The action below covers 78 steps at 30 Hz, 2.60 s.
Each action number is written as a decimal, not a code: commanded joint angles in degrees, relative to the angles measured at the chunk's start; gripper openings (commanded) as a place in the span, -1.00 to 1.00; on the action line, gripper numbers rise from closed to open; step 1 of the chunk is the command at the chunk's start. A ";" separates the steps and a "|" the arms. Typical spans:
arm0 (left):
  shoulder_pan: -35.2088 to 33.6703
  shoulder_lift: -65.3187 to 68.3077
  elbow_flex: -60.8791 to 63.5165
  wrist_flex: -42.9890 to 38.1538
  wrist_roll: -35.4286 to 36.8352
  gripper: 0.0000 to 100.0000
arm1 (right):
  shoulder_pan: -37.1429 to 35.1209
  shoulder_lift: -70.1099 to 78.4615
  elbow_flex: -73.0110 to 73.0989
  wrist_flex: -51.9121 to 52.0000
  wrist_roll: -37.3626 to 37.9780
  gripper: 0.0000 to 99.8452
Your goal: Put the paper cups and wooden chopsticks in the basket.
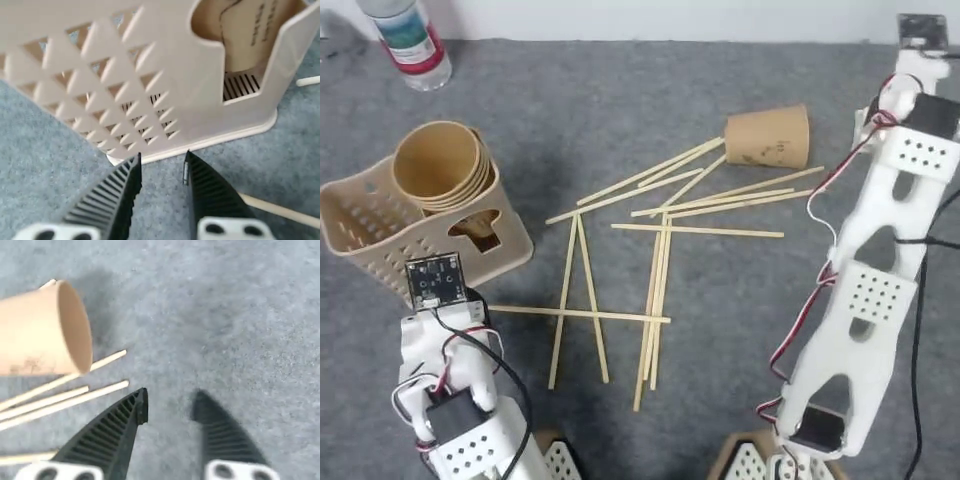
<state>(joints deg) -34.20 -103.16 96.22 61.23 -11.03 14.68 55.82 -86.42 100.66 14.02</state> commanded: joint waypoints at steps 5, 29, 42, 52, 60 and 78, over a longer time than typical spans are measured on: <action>-0.53 -1.14 -0.04 -0.62 0.35 -0.70 | -5.93 -12.62 16.35 2.15 16.00 -0.57; -0.70 -1.14 -0.04 -0.62 0.35 -0.70 | -12.26 -3.12 15.47 -11.65 19.16 -0.43; -0.62 -1.14 -0.04 -0.62 0.35 -0.70 | -14.11 2.59 15.38 -18.77 23.03 -0.43; -0.62 -1.14 0.13 -1.58 0.35 -0.70 | -18.15 2.95 15.30 -17.36 25.41 -0.44; -0.62 -1.14 0.13 -1.67 0.35 -0.70 | -21.23 3.12 11.52 -15.87 25.67 -0.44; -0.62 -1.14 0.13 -1.58 0.35 -0.71 | -24.31 6.55 1.93 -13.93 25.76 -0.75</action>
<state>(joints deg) -34.37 -103.16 96.57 60.97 -11.03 -10.02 62.86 -81.32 87.56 39.25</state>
